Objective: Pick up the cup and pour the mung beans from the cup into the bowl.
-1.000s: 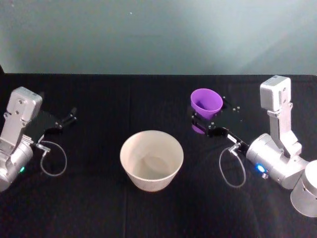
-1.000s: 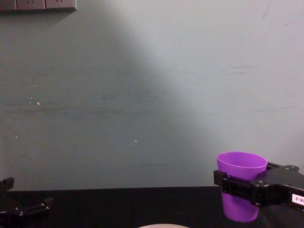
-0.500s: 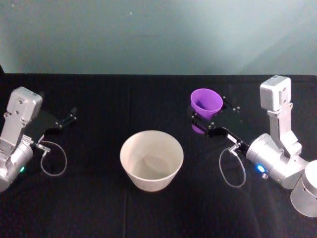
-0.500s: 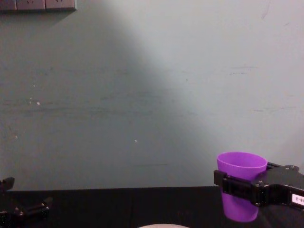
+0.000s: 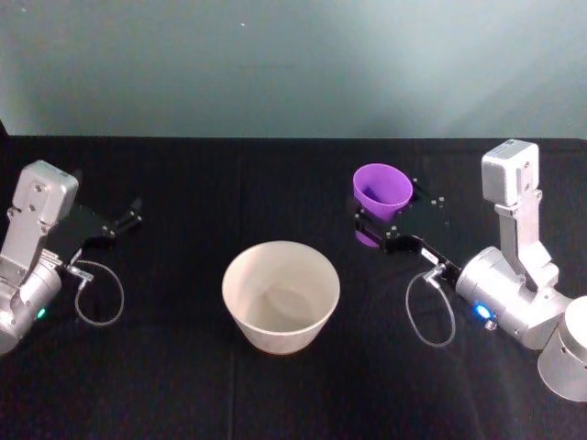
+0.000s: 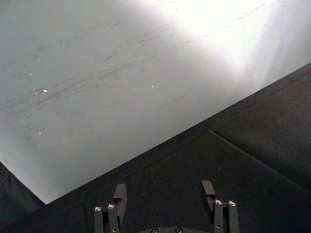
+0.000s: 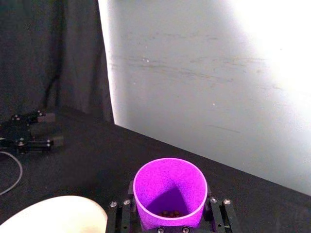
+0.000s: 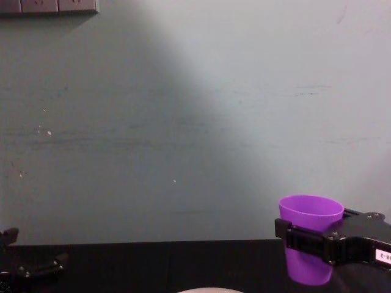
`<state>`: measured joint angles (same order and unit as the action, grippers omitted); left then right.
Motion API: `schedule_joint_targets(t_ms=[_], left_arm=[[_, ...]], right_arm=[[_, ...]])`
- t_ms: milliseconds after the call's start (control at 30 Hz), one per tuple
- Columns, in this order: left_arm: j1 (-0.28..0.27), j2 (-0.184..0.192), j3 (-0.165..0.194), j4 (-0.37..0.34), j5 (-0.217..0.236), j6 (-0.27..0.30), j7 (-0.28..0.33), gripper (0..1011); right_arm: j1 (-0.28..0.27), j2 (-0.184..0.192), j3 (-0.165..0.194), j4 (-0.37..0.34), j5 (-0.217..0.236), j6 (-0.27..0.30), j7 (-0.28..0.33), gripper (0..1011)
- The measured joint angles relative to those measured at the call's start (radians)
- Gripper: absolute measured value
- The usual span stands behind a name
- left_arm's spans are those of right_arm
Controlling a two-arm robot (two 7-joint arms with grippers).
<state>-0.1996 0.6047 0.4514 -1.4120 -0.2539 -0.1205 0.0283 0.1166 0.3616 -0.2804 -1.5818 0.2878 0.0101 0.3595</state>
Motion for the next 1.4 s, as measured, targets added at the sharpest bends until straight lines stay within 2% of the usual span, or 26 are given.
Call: schedule_joint_targets(t_ms=[1400], left_arm=[[0.000, 0.000, 0.000, 0.000, 0.000, 0.000, 0.000, 1000]], right_arm=[[0.000, 0.000, 0.000, 0.000, 0.000, 0.000, 0.000, 735]])
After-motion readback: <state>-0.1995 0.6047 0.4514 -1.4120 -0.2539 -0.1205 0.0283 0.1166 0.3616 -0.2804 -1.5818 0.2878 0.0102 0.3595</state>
